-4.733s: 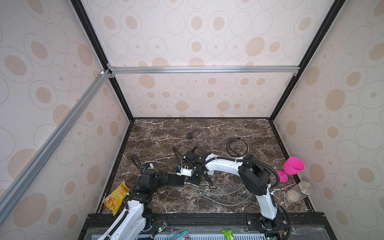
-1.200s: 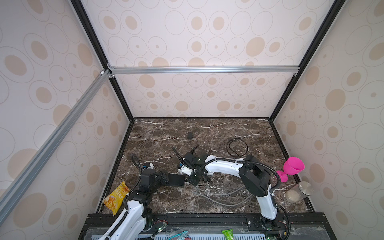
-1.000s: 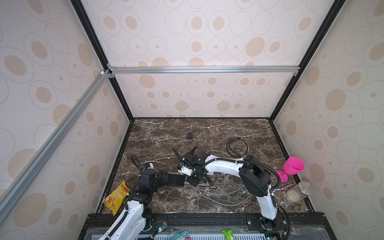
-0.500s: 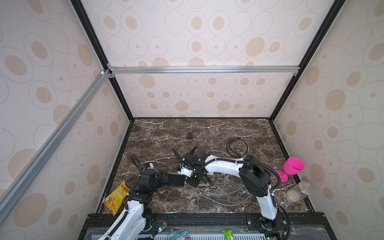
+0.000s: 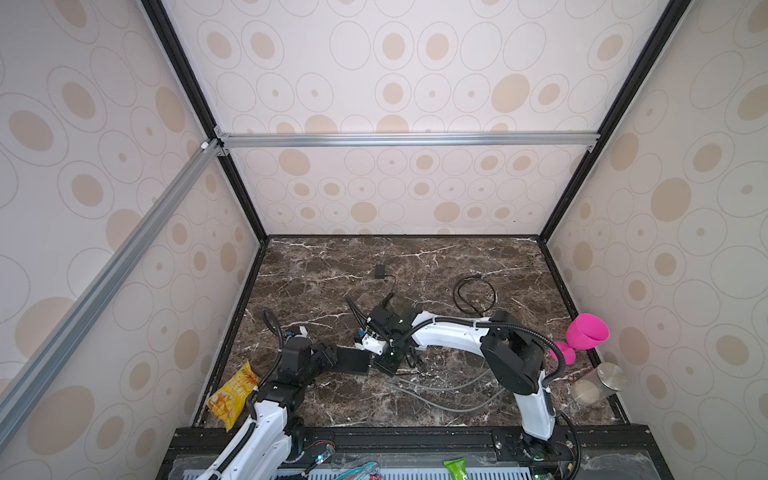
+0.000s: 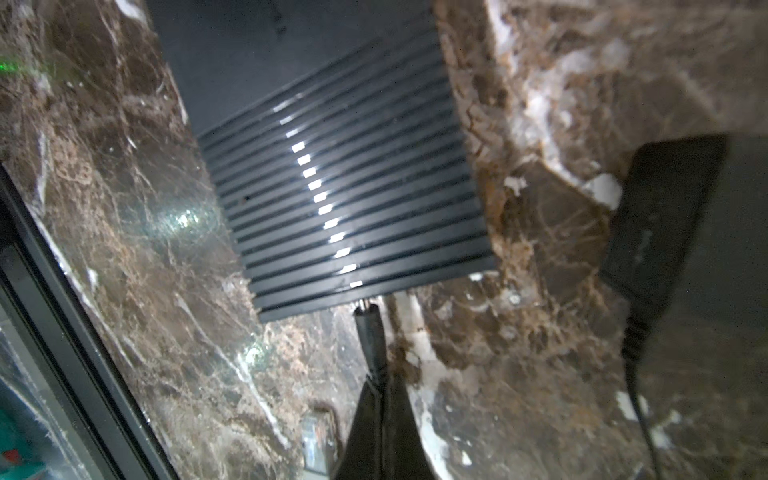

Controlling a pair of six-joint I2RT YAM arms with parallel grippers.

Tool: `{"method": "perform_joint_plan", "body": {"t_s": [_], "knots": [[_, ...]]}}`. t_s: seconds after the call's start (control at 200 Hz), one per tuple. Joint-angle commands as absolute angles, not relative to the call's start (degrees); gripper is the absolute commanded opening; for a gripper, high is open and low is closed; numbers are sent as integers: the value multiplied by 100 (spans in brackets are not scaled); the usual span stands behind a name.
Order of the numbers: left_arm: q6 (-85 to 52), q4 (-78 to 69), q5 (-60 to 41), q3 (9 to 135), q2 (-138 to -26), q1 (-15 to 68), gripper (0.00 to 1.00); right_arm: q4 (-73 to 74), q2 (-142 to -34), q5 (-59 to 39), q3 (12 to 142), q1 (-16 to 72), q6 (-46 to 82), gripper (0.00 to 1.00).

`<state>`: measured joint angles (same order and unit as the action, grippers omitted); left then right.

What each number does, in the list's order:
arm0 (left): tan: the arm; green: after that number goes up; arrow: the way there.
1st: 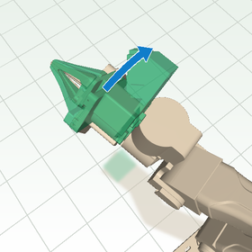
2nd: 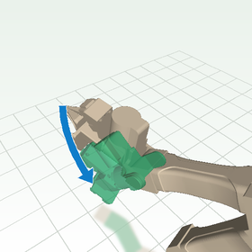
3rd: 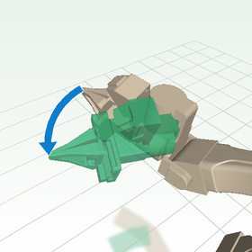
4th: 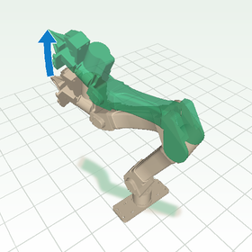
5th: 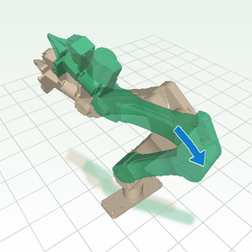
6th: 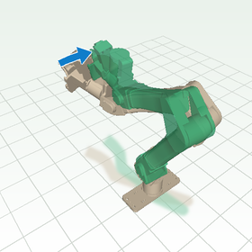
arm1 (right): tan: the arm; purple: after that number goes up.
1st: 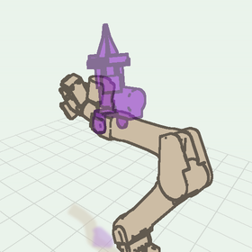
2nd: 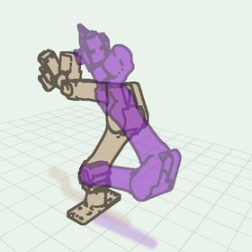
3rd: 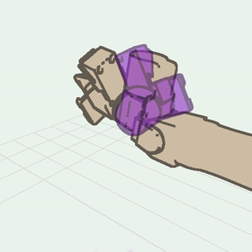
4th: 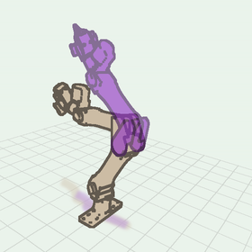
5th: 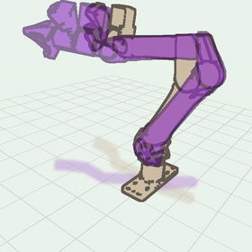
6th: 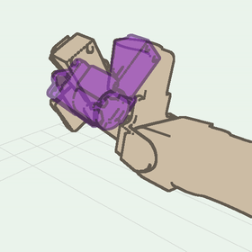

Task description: Insert the plug into the switch port

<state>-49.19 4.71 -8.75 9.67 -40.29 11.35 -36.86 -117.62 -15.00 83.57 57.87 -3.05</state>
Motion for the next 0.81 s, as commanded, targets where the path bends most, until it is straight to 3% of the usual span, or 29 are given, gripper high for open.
{"method": "perform_joint_plan", "body": {"t_s": [0.0, 0.8], "knots": [[-4887, 368, -936, 987, -3965, 1112, 58, -3724, -11691, -1484, 8527, 5864, -303, 0], [-4910, -138, -1437, 671, -4103, 1116, 58, -4435, -12613, -1742, 10214, 5863, -1063, 0]]}}
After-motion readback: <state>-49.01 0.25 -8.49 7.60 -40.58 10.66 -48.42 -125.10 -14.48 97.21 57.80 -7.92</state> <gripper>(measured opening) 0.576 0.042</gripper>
